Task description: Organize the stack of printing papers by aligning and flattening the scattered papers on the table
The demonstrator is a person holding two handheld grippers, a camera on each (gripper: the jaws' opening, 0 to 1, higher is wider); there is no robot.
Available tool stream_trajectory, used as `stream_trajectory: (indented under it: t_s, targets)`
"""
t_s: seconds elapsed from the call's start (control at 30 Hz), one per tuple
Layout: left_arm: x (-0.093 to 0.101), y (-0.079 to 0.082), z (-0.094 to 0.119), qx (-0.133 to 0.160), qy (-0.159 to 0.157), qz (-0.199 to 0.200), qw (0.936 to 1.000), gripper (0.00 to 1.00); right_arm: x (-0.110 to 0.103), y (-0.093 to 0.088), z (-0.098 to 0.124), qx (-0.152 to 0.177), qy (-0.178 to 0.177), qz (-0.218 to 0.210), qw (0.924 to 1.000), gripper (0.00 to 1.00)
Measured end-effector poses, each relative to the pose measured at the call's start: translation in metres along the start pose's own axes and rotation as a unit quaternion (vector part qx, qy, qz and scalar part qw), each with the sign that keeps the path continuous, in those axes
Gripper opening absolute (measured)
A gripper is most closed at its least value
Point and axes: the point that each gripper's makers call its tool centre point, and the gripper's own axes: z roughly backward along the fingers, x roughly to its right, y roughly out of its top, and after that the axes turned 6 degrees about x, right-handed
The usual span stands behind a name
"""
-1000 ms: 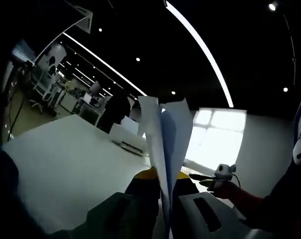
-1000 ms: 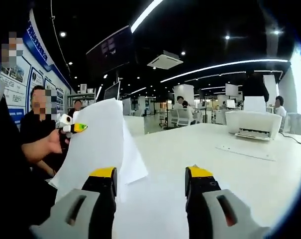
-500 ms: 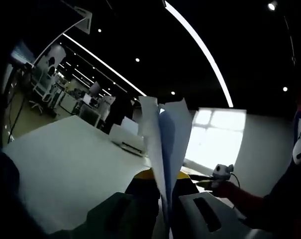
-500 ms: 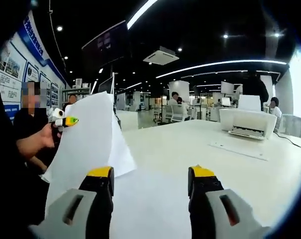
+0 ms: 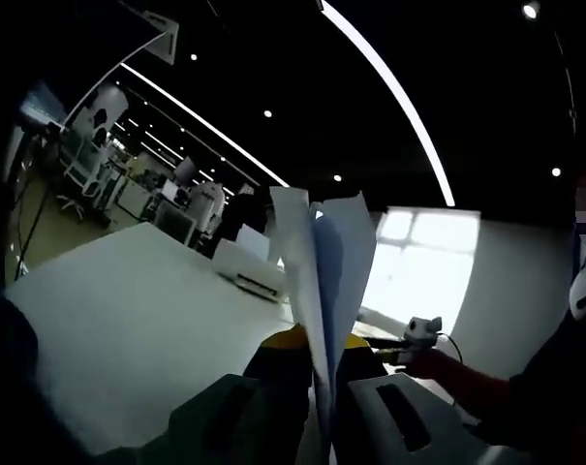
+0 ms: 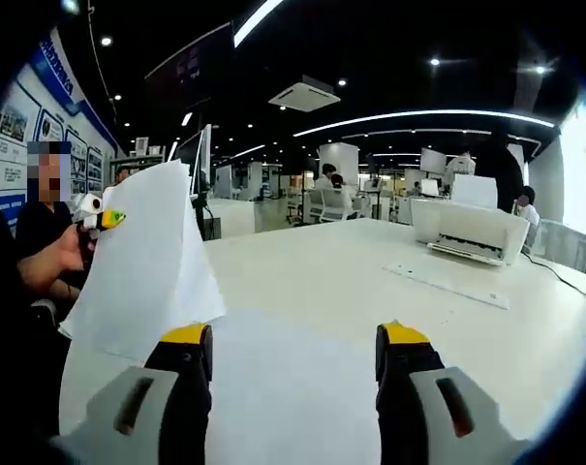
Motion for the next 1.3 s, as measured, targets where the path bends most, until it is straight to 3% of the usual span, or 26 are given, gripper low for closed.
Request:
stream_trajectory:
  t_s: [0.5,1.3]
  targets:
    - [0.006,-0.004,-0.005,-0.01,-0.006,-0.002,0.9999,0.06,0.029,-0.012,-0.022,-0.023,-0.009,0.008,0.9997,0.66]
    - [0.012,-0.012,-0.01,-0.021,-0.009,0.0,0.9997,0.06,0.056,-0.047,-0.029,-0.057,-0.019,-0.016,0.9981,0.67]
